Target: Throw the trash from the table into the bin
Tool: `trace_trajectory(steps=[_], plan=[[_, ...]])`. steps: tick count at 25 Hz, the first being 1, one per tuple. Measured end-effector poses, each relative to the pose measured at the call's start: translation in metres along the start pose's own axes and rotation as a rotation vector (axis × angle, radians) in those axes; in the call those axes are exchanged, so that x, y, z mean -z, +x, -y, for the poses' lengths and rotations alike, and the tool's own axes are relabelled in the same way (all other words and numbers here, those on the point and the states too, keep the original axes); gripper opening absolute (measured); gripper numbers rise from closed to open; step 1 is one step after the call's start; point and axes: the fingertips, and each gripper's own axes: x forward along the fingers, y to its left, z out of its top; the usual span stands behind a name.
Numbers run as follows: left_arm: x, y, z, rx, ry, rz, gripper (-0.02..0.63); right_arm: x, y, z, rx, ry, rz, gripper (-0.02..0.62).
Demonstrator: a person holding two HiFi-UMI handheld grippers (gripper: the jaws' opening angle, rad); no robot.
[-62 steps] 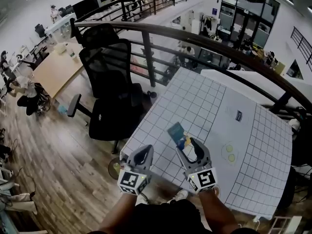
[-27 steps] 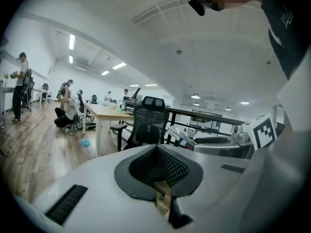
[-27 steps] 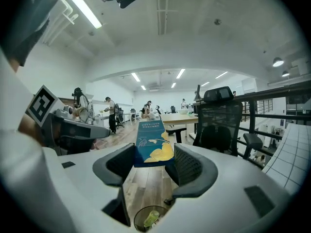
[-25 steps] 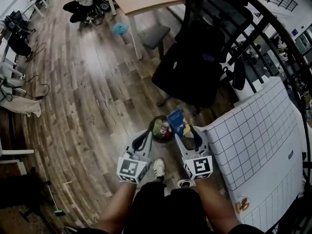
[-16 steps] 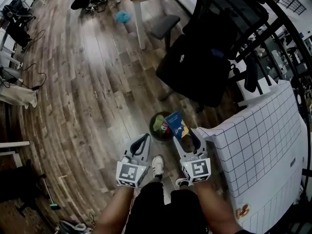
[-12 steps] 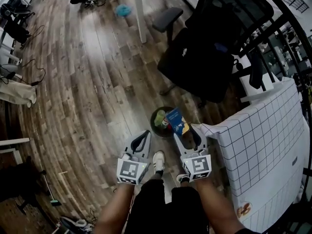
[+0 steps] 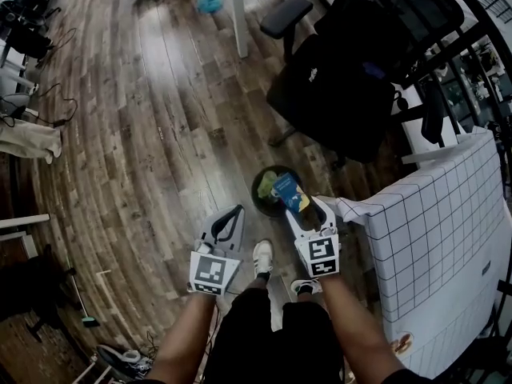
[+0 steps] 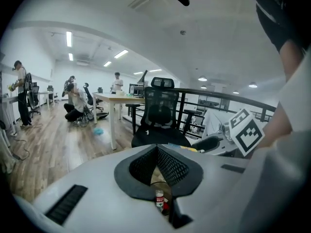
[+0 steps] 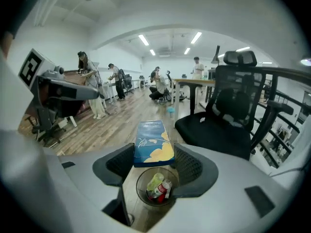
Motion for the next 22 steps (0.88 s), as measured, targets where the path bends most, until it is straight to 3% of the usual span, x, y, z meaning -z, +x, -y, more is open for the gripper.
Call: trace_trajectory(steps=[1,3,5,16,22], plan=[[0.000,0.000,0.000,0.000,0.000,-0.002,0.020,0.008,0.006,-0.001,-0.010,0.002,-0.037,0.270],[0.000,-0.002,0.000,0.004,-0.004,-0.005,0.020,0.014,0.013,-0.005,-0.015,0.000,-0.080,0.341],[-0.001,-0.004,0.004,0.009,-0.011,-0.005,0.020,0.010,0.011,-0.009,-0.017,-0.008,-0.082,0.371],[-0.026,-0.015,0.020,0.022,-0.032,0.029,0.020,-0.020,-0.039,-0.020,-0.013,0.017,-0.005,0.373],[-0.052,-0.031,0.027,0.021,-0.032,0.072,0.020,-0.047,-0.071,-0.026,-0.005,-0.031,0.064,0.371]])
